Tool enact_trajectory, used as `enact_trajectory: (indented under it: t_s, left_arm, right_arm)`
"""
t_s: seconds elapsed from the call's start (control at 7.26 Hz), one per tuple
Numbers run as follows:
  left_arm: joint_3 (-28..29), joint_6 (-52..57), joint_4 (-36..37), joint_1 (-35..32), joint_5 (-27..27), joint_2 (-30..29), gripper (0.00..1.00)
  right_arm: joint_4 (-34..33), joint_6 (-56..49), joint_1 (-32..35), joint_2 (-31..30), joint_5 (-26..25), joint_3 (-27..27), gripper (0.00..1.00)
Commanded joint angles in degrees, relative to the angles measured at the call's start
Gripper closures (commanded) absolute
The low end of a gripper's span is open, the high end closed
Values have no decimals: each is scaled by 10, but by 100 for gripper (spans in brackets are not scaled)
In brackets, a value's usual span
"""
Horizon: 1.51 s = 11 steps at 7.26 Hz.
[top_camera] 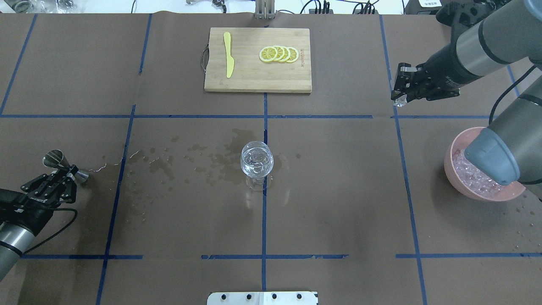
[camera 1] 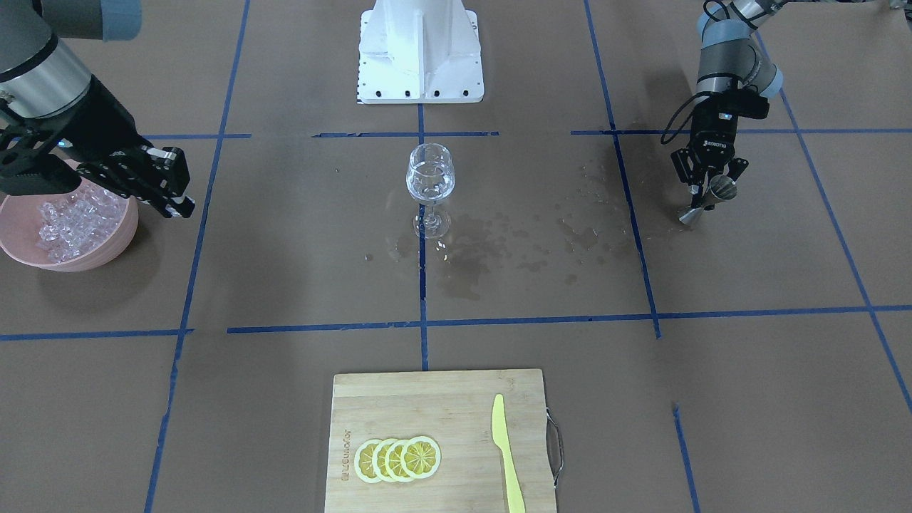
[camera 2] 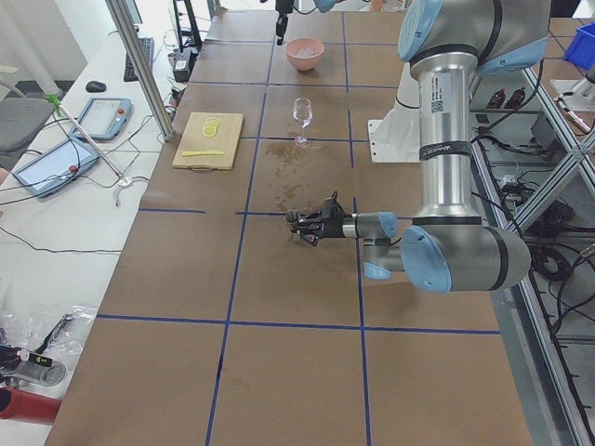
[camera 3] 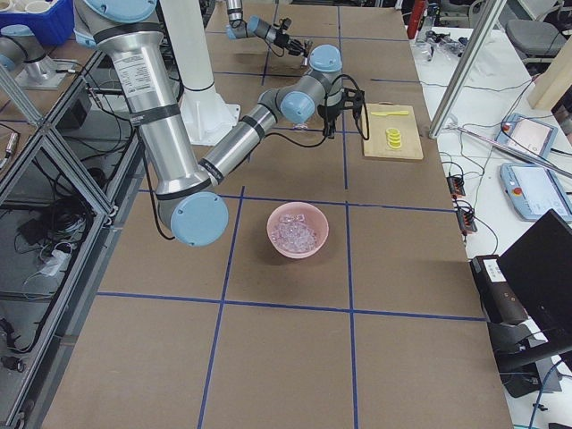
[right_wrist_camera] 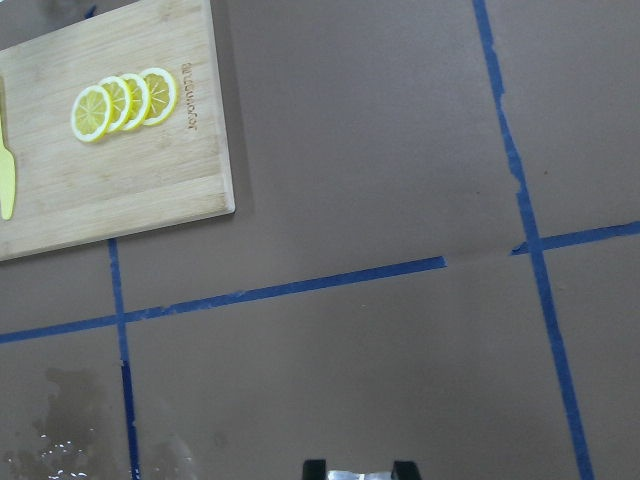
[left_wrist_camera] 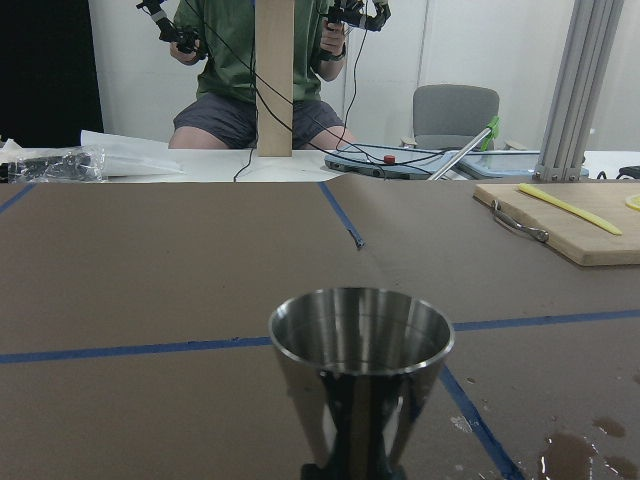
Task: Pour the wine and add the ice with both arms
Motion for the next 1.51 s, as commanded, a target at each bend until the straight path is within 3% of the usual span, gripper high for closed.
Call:
enact_trajectory:
  t_s: [0.0,0.28,0.41,0.55,0.69,0.83,1.1,1.38]
  left_arm:
    - [8,-3,0,1,-1,0,100]
    - [18,-6,-1,1,-1,-1,93]
    - [17,-6,-2,1,-1,-1,80]
    - [17,-6,-3,1,-2,-1,37]
    - [16,-6,-6,1,-2,-1,0]
    - [15,-6,-6,1,-2,-1,0]
    - [15,-3,-7,0,-5,6,0]
    - [12,-2,-16,0,-52,42,0]
  right_arm:
    - [-62,23,-22,62,-13,4,100]
    - [-62,67,-51,83,-39,3,100]
    - [-63,92,-60,98,-40,2,100]
    - [-63,110,-63,109,-40,3,100]
    - [-63,134,-71,121,-45,1,100]
    - [-65,150,-88,132,-62,0,100]
    - [-151,173,-126,202,-104,-1,100]
    - [-156,216,-175,223,-151,-3,100]
